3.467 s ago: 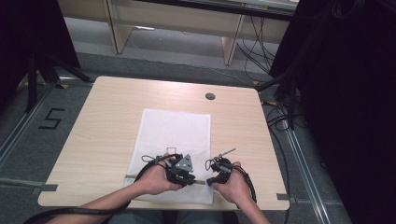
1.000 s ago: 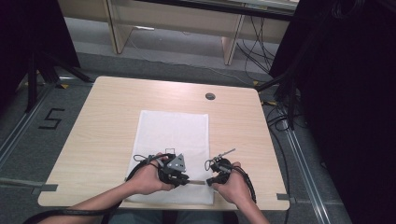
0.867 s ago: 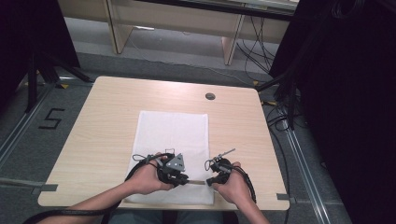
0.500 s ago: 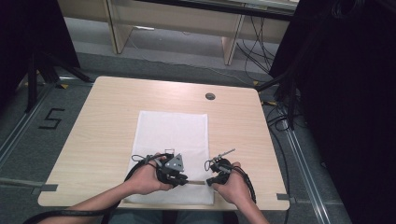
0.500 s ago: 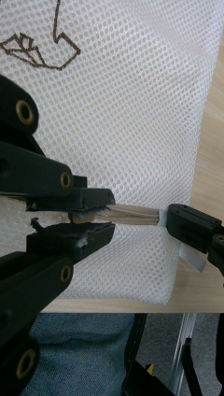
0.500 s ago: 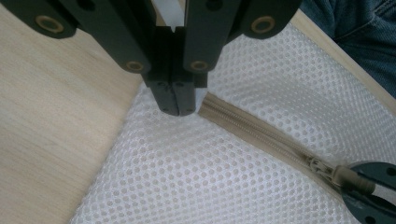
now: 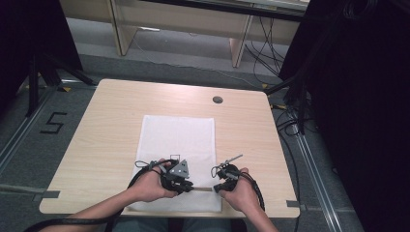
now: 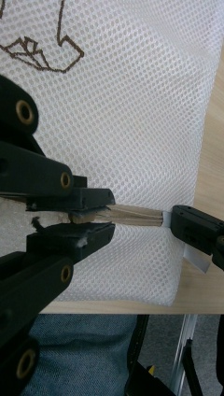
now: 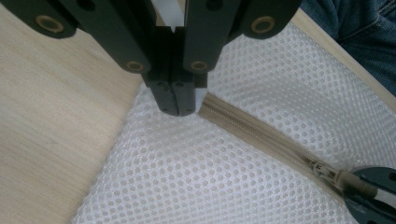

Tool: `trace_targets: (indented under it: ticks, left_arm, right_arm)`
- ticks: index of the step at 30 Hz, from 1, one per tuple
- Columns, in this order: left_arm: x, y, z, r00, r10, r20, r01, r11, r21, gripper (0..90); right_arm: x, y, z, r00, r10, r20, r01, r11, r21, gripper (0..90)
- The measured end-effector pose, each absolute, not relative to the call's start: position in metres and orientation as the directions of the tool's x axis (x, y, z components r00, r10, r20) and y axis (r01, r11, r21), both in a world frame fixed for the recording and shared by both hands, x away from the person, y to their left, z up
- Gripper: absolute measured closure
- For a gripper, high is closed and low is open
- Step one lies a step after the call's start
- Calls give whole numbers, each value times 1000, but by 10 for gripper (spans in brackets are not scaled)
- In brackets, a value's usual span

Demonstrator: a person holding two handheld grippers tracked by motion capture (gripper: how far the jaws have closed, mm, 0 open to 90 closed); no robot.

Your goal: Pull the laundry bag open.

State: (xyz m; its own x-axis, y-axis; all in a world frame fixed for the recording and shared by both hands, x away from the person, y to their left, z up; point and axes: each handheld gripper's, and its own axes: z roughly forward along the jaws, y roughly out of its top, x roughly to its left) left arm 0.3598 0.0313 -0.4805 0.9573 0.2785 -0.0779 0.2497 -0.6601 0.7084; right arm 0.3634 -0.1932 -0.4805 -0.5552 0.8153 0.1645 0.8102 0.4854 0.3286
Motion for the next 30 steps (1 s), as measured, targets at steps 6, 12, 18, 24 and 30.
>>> trace_targets:
  ticks: [6,12,18,24,30]
  left_arm:
    - [359,33,-480,957,279,-78,251,-663,705,816]
    - [359,34,-480,957,278,-82,252,-659,709,816]
    - [359,36,-480,957,279,-83,254,-659,708,816]
    - [360,38,-479,960,269,-79,243,-658,713,817]
    - [359,39,-480,958,273,-86,250,-652,716,817]
  right_arm:
    - [363,-193,-481,-557,814,166,809,486,330,900]
    - [364,-194,-481,-571,804,165,797,496,344,900]
    - [364,-194,-481,-572,804,163,797,497,343,900]
    - [364,-193,-481,-567,807,164,801,494,340,900]
    - [364,-193,-481,-566,808,166,802,492,340,900]
